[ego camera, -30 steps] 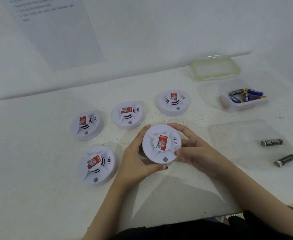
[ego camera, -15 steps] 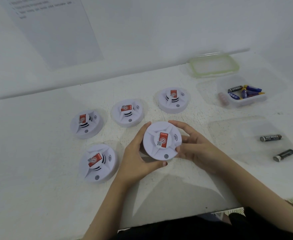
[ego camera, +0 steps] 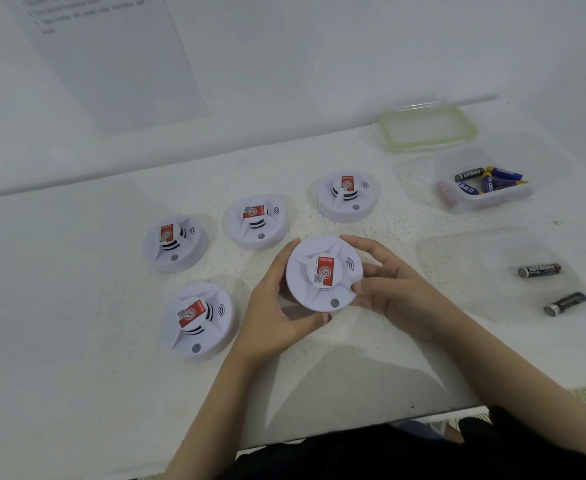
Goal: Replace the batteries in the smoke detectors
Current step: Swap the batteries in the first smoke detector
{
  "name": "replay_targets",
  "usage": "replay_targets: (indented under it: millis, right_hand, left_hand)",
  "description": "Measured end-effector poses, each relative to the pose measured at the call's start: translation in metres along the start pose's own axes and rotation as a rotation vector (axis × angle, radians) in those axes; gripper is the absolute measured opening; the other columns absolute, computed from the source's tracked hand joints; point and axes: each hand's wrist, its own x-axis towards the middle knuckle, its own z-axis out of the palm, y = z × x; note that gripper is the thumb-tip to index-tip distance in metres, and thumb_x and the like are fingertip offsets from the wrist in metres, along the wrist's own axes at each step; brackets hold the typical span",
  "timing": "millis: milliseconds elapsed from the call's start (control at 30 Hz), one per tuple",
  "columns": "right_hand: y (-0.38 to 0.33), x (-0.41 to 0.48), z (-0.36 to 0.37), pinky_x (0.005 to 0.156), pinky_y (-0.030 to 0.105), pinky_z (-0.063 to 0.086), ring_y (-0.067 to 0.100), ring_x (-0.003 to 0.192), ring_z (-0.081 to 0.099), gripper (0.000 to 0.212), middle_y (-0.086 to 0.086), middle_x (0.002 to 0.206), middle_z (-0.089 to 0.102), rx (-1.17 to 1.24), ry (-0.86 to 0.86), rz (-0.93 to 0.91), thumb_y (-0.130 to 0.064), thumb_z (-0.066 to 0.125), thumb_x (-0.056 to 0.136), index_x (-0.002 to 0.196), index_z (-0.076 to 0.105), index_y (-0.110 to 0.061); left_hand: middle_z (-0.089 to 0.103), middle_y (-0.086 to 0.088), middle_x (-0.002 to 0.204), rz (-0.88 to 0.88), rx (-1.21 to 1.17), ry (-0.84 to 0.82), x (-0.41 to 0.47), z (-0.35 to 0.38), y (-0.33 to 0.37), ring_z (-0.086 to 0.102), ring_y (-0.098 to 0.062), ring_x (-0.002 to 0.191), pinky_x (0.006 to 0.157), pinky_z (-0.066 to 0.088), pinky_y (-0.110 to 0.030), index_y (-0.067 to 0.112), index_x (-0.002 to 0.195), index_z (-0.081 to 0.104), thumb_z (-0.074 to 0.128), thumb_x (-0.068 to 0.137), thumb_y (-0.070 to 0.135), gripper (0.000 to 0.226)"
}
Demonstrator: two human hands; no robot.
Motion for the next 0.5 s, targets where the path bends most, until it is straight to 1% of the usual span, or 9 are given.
replay_targets:
  millis: [133,200,400,500]
  right_hand:
    - [0.0004,-0.0008,-0.0001,0.084,0.040,0.055,0.034,0.105,0.064,0.060,0.021,0.118,0.064,0.003,0.000,-0.008,0.005,0.056,0.075,0.129,0.052,-0.021]
    - [0.0003,-0.0011,0.0004,0.083,0.040,0.055,0.033,0.104,0.064,0.060,0.019,0.117,0.065,0.003,0.002,-0.013,0.005,0.056,0.075,0.128,0.052,-0.021]
    - [-0.0001,-0.0024,0.0014,0.082,0.039,0.054,0.032,0.102,0.065,0.061,0.021,0.116,0.065,0.002,0.006,-0.022,0.004,0.058,0.074,0.130,0.052,-0.020]
    - [0.0002,-0.0029,0.0016,0.083,0.040,0.054,0.033,0.103,0.065,0.061,0.022,0.117,0.064,0.004,0.007,-0.028,0.004,0.058,0.074,0.130,0.051,-0.019]
  left_hand:
    - [0.053,0.011,0.139,-0.006,-0.006,0.009,-0.0005,-0.0003,0.0008,0.051,-0.011,0.128,0.099,0.051,-0.041,0.022,0.146,0.035,0.083,0.070,0.009,0.091]
    - [0.053,0.012,0.139,-0.012,-0.006,0.014,-0.0009,-0.0003,0.0008,0.051,-0.010,0.128,0.098,0.051,-0.045,0.024,0.146,0.035,0.084,0.070,0.008,0.091]
    - [0.054,0.009,0.138,-0.018,-0.009,0.012,-0.0003,-0.0010,-0.0006,0.052,-0.013,0.127,0.097,0.051,-0.048,0.024,0.145,0.036,0.084,0.069,0.006,0.092]
    - [0.055,0.008,0.138,-0.014,-0.010,0.010,-0.0001,-0.0006,0.0006,0.052,-0.013,0.127,0.097,0.051,-0.046,0.024,0.145,0.037,0.085,0.069,0.006,0.091]
